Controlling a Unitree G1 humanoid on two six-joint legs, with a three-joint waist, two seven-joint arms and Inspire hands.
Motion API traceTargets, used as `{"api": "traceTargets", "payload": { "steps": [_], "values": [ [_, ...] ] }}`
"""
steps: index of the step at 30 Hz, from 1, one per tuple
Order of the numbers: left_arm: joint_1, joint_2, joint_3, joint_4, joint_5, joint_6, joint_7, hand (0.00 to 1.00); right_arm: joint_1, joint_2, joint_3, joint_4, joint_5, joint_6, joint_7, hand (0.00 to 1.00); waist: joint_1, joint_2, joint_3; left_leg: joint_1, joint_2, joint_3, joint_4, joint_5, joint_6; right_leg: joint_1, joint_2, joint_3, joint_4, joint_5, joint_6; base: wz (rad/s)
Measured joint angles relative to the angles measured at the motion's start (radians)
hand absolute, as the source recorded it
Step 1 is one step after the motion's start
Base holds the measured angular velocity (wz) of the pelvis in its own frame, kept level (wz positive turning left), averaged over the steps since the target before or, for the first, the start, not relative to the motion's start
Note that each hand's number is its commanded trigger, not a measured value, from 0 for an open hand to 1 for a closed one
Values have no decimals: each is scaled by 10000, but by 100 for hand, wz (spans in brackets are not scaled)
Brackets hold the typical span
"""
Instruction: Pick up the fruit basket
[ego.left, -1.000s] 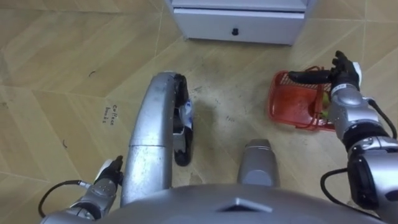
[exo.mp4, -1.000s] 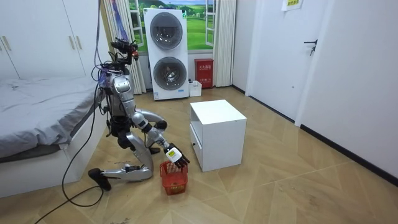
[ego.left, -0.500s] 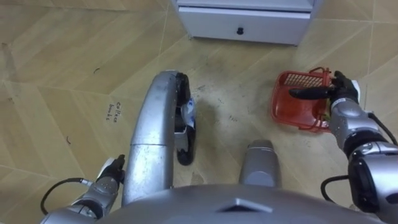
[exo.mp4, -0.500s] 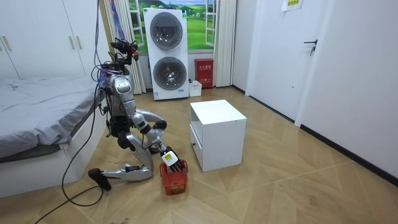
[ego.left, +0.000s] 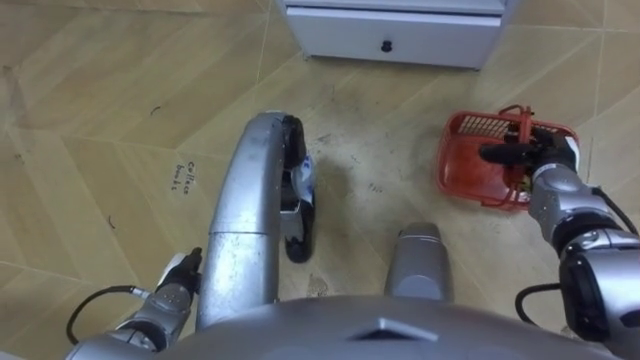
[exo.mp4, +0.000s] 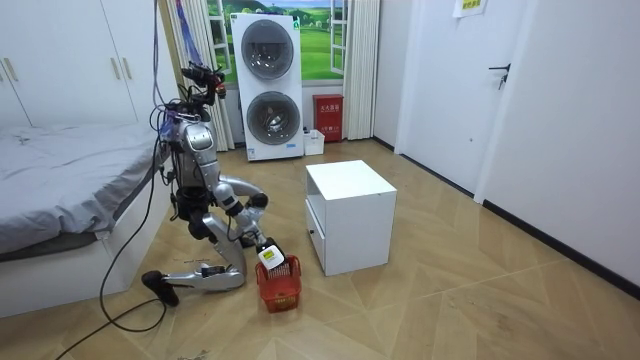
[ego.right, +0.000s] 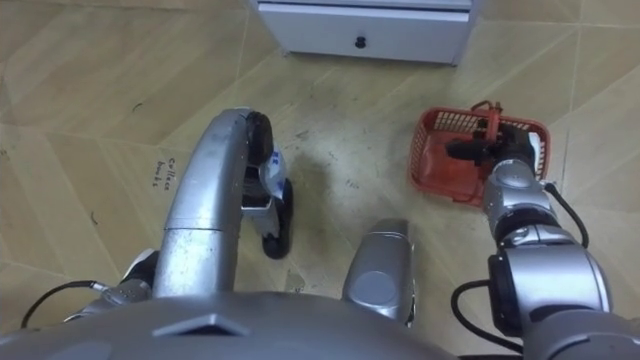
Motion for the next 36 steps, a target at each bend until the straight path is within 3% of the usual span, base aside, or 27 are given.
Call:
{"api": "traceTargets", "payload": {
  "steps": [23,30,32,36],
  "values": [
    [-66,-127,-65,12,-220,12,-439,0,51,-9,111,719,-94,2,386,100,-1,14,29,-71,-59,-7,-26,22,-43,-102,-13,93,96,-11,13,0],
    [-513,-107,72,10,-375,10,-478,0,7,8,157,419,-213,4,431,100,-29,-147,100,-36,-6,-101,137,22,-43,62,109,112,73,-16,25,-4],
    [-544,-58,78,-107,-373,-19,-481,0,8,34,220,146,-210,1,419,100,-51,-254,139,-13,-6,-192,268,22,-42,192,205,113,32,-16,25,-10],
    [-628,44,134,-166,-361,-126,-505,0,2,99,231,67,-189,6,414,100,-22,-510,139,61,-80,-325,437,22,-42,457,235,-4,-63,-15,25,0]
  ]
}}
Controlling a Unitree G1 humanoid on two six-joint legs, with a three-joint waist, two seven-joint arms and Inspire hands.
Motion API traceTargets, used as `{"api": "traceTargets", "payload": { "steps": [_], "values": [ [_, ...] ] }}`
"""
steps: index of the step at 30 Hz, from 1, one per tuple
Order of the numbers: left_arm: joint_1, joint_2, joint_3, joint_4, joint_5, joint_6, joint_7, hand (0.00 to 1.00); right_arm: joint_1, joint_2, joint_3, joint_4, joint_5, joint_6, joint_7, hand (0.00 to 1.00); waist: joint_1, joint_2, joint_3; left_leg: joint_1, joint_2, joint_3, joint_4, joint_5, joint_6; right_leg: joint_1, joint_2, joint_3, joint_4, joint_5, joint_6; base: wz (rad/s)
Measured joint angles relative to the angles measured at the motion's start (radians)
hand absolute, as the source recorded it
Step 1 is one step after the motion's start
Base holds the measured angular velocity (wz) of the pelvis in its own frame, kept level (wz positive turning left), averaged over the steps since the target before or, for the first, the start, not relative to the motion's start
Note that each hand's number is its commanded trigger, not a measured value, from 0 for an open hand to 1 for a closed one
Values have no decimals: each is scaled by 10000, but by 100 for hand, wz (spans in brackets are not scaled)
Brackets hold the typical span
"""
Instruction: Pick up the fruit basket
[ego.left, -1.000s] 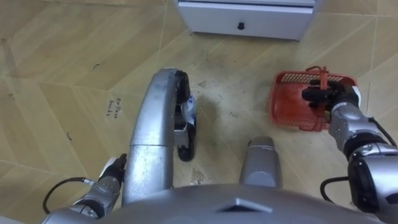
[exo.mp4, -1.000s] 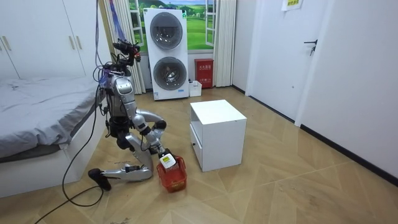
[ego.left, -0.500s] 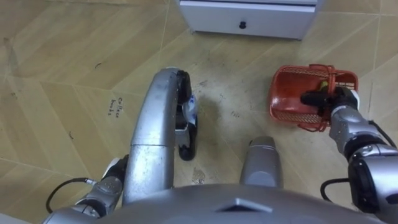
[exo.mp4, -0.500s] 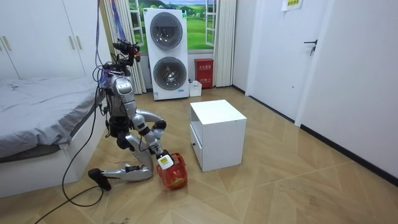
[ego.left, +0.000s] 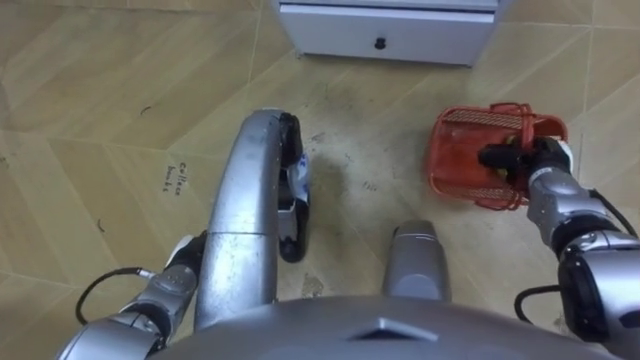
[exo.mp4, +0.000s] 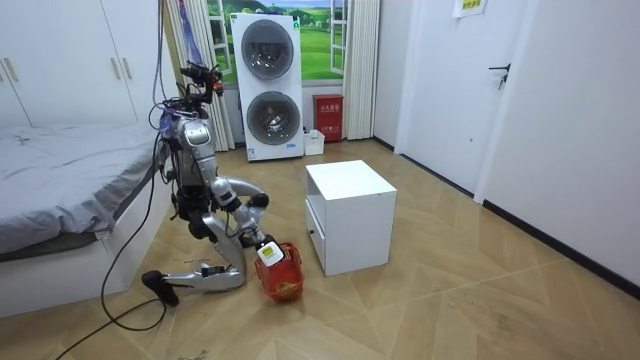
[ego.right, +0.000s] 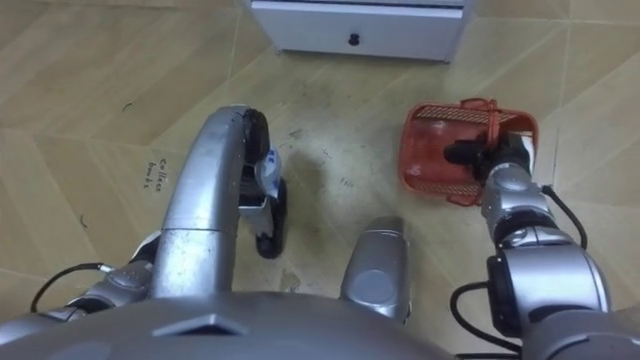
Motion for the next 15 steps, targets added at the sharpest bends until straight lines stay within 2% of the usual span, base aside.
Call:
{"api": "traceTargets", "payload": {
  "steps": [3,5,6,7,8,12,15],
  "values": [
    [-147,24,1,-8,28,2,-9,0,-78,13,1,-171,35,11,-105,100,57,-191,14,37,-19,-30,187,-2,3,197,13,-40,-69,1,0,-1],
    [-284,22,0,8,26,0,-65,0,-177,0,-19,-223,46,41,-202,100,55,-199,17,42,-179,-46,216,-26,51,336,-70,-131,-119,2,0,12],
    [-382,35,4,15,9,-3,-88,0,-211,13,-26,-256,36,62,-223,100,60,-175,7,113,-274,-57,210,-119,202,456,-121,-222,-177,2,0,21],
    [-438,35,30,10,9,-11,-86,0,-215,27,-28,-307,20,76,-222,100,67,-143,-16,262,-359,-65,130,-360,158,585,-146,-278,-275,2,2,20],
    [-447,30,158,-16,13,-48,-83,0,-215,25,-30,-489,16,91,-227,100,66,-74,-54,407,-357,-62,36,-645,107,687,-87,-277,-387,1,3,12],
    [-453,81,689,-44,68,-47,92,0,-228,131,-24,-1160,6,290,-354,100,158,-25,-105,778,-331,-54,-404,-668,233,817,-39,-301,-1143,0,6,-5],
    [-440,94,905,-59,66,-35,137,0,-268,100,-4,-1499,13,394,-376,100,347,42,-176,1415,-128,-55,-1446,-512,398,859,38,-359,-2699,0,8,-25]
  ]
}}
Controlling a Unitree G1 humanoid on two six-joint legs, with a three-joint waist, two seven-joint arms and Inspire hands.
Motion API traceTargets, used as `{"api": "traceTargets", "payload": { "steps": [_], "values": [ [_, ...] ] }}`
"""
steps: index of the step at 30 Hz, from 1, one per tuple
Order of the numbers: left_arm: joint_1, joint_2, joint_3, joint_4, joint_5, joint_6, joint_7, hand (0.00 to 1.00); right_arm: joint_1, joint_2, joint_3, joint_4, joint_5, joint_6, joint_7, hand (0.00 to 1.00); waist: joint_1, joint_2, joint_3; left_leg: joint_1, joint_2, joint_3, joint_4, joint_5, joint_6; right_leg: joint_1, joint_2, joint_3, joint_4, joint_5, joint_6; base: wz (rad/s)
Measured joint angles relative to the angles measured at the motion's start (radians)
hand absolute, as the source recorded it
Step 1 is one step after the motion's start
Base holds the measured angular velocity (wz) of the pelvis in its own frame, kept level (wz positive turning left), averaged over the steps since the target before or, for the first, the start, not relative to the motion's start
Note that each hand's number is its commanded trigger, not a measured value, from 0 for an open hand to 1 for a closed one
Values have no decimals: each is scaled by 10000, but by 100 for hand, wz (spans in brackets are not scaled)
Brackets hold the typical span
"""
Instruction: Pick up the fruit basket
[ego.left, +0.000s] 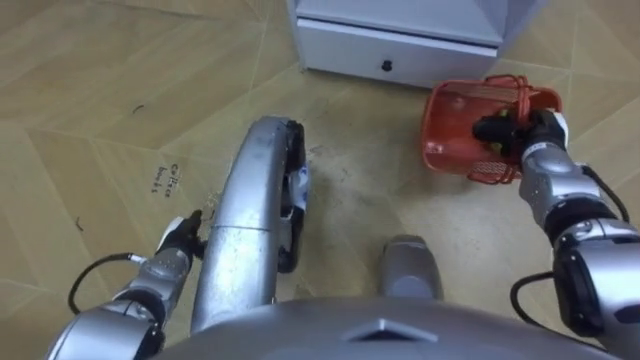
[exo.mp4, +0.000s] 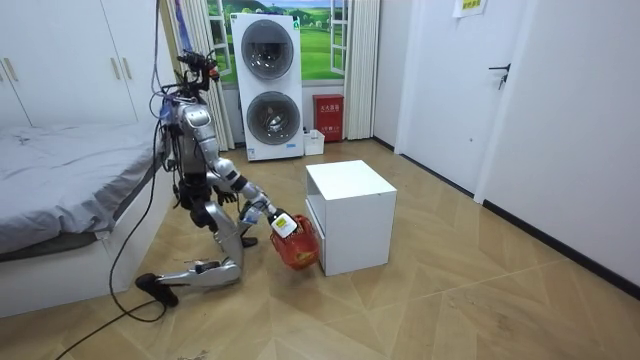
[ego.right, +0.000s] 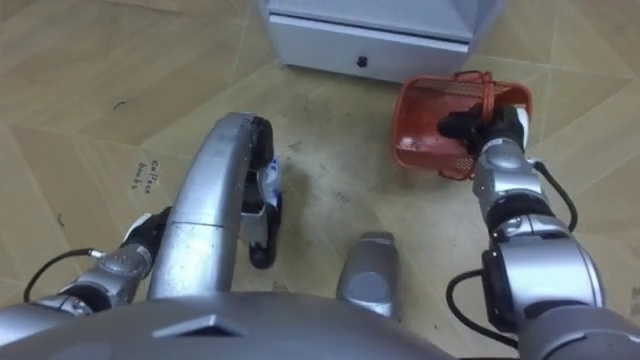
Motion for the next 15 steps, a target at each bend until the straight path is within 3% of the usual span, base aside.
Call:
{"api": "traceTargets", "payload": {
  "steps": [3,4,5,6,7,8,9,11,12,13,14,15],
  "values": [
    [160,93,293,-212,102,255,15,0,-53,133,105,-536,-40,53,-41,100,92,49,-26,835,255,-156,-1416,512,153,289,152,-155,-2500,5,13,-52],
    [351,172,437,-360,129,359,13,0,-59,276,109,-685,-43,84,-60,100,109,50,-16,1093,438,-287,-1586,1102,451,743,266,-241,-3864,22,46,-89],
    [595,255,521,-376,165,461,-35,0,-39,421,204,-734,-27,144,-85,100,266,133,118,1082,571,-205,-1503,1744,633,1626,446,-453,-5305,39,83,-60],
    [752,291,535,-396,295,512,-84,0,94,367,161,-883,-14,220,-132,100,144,64,78,1075,290,-25,-2180,1677,656,1998,363,-626,-6049,43,91,0],
    [689,236,538,-668,518,625,-176,0,176,-6,46,-1044,50,270,-251,100,-128,86,-174,1281,-177,585,-4315,2035,957,2471,315,-810,-7153,122,246,33],
    [647,327,655,-904,530,782,-236,0,154,-92,-225,-1148,115,311,-422,100,10,-123,-187,1491,-262,703,-4553,1940,1114,2779,172,-897,-7974,304,405,24],
    [677,329,796,-978,529,831,-221,0,155,-91,-353,-1218,24,329,-444,100,62,-119,-190,1613,-264,684,-4749,1900,1163,2872,285,-874,-8423,590,365,-16],
    [688,337,1245,-1557,515,1018,-46,0,473,102,-525,-1571,-375,691,-461,100,226,-112,-194,2653,-229,628,-5991,1901,1198,3132,394,-833,-9780,2697,205,-35],
    [701,337,1321,-1671,521,1056,3,0,625,129,-524,-1695,-432,702,-462,100,248,-112,-194,3006,-235,637,-6341,1915,1223,3145,377,-830,-9907,3383,99,-41],
    [697,350,1461,-1814,511,1119,85,0,904,148,-519,-1803,-478,708,-461,100,278,-105,-194,3753,-268,659,-6990,1933,1247,3180,317,-824,-9979,4836,26,-27],
    [695,374,1468,-1832,486,1142,142,0,1027,152,-520,-1808,-470,727,-462,100,279,-102,-192,4189,-298,659,-7310,1940,1259,3187,288,-819,-9925,5589,-15,-25],
    [720,396,1436,-1832,366,1157,196,0,1267,145,-543,-1836,-483,747,-473,100,255,-27,-213,4926,-358,605,-7854,1947,1273,3166,287,-787,-9819,7209,-1,-21]
  ]
}}
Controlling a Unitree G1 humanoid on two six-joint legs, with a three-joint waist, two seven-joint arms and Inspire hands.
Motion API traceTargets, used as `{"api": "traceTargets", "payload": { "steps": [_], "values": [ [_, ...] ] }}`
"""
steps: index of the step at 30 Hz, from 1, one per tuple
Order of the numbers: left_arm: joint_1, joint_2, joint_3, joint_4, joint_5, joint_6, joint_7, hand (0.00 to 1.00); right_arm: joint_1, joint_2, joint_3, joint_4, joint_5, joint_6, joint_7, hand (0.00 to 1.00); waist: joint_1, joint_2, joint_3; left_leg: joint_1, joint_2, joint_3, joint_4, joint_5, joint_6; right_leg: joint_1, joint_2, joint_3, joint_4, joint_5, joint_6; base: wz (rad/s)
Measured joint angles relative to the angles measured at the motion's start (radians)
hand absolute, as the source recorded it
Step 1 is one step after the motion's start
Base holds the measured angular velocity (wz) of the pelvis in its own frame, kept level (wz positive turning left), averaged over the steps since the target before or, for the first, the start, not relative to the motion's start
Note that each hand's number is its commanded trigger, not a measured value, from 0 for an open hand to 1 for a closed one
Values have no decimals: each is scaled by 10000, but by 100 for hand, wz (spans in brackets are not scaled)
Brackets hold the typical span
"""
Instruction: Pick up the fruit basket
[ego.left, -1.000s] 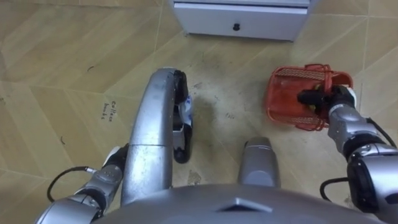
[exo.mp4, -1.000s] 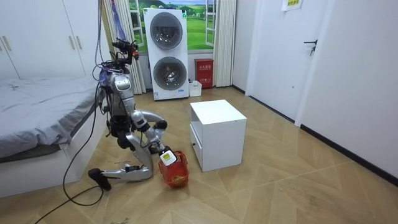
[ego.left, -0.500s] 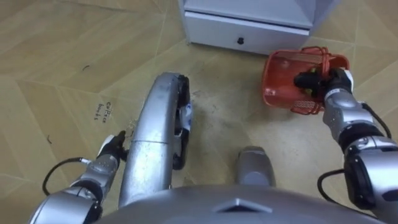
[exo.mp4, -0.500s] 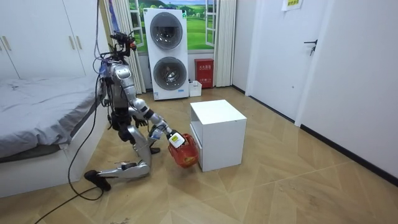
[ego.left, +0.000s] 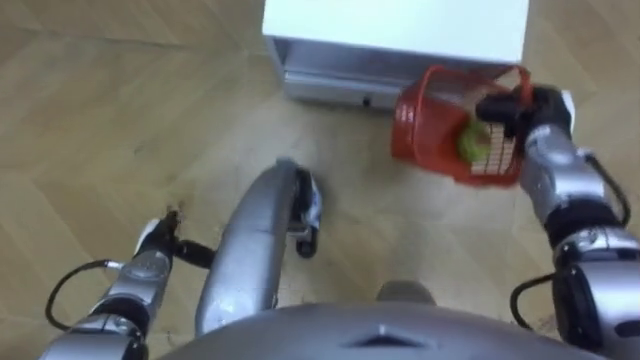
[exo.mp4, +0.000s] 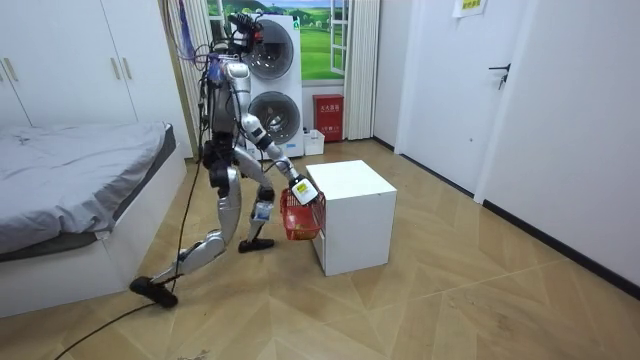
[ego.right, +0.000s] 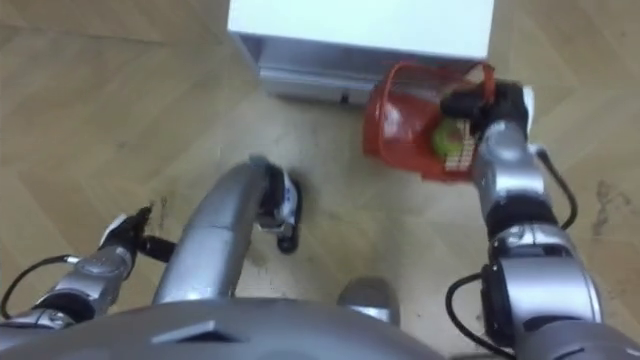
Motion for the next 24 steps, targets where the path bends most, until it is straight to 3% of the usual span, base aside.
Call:
{"api": "traceTargets", "payload": {
  "steps": [1,3,4,5,7,8,10,11,13,15,16,17,20,22,24],
  "values": [
    [2,44,-95,14,-86,-1,34,0,214,-3,-27,-149,-35,14,1,100,-34,45,-9,638,-16,-66,-562,34,6,-318,71,69,493,737,126,-25],
    [-12,61,-169,19,-79,91,42,0,423,-6,-28,-371,-92,39,11,100,-119,160,-15,1454,28,-218,-1326,171,-58,-1245,440,116,2072,-258,-62,-24],
    [39,44,-250,-5,-68,205,41,0,645,-16,-26,-537,-90,36,13,100,-118,217,-19,2111,79,-219,-1938,304,-118,-1912,611,42,2618,-1231,-145,-24],
    [87,18,-269,0,-68,239,37,0,705,-32,-17,-580,-98,32,13,100,-113,301,-37,2398,156,-231,-2196,353,-159,-2188,693,-45,2665,-1636,-125,-35],
    [238,-27,-249,5,-76,303,27,0,913,-51,164,-778,-208,17,15,100,-97,568,-21,3445,451,-283,-3229,622,-380,-2981,886,-277,1375,-3032,-63,-29],
    [290,-31,-240,10,-86,298,24,0,1019,-35,244,-789,-298,14,24,100,-75,641,-16,3886,603,-327,-3645,730,-524,-3096,844,-551,-49,-3440,-57,-16],
    [386,-34,-223,-40,-204,258,40,0,1118,-35,270,-800,-401,12,79,100,-47,668,-56,4225,755,-489,-3902,829,-700,-2984,868,-680,-2447,-3781,14,-3],
    [411,-40,-223,-104,-255,231,42,0,1122,-44,277,-808,-434,11,78,100,-41,666,-81,4252,808,-509,-3915,859,-782,-2821,931,-741,-2923,-3788,3,-8],
    [578,-135,-100,-276,-250,150,39,0,1134,-73,561,-1038,-426,13,76,100,47,828,-101,4376,1221,-500,-4283,1093,-1173,-2149,1489,-1093,-4160,-3341,-486,-14],
    [733,-132,32,-284,-266,95,94,0,1340,-10,878,-1334,-469,19,98,100,-4,642,-47,4374,1350,-483,-4718,1323,-1247,-1487,1734,-915,-5050,-3052,-615,16],
    [802,-184,34,-343,-266,48,181,0,1359,-24,907,-1514,-474,15,100,100,-36,589,-40,4349,1326,-422,-5598,2024,-1213,-1280,1805,-779,-5420,-2971,-598,9],
    [975,-270,137,-378,-264,42,314,0,1392,-30,938,-1613,-456,35,130,100,92,477,-102,4673,1358,-215,-5946,2224,-1202,-1130,1813,-797,-5779,-2806,-545,-6],
    [1334,-372,301,-366,-248,42,458,0,1666,-13,941,-1823,-475,37,129,100,351,368,-100,5286,1357,-222,-6531,2325,-1227,-550,1929,-1133,-6669,-2465,-479,-22],
    [1555,-373,340,-349,-178,46,687,0,2031,67,957,-2161,-554,37,126,100,389,323,-86,5716,1345,-250,-6812,2325,-1228,45,1925,-1821,-7346,-2205,-472,-11],
    [1675,-388,382,-340,-140,44,861,0,2244,143,963,-2374,-941,37,119,100,462,305,-79,5869,1338,-232,-7024,2330,-1236,239,1921,-2082,-7546,-2124,-457,-14]
  ]
}}
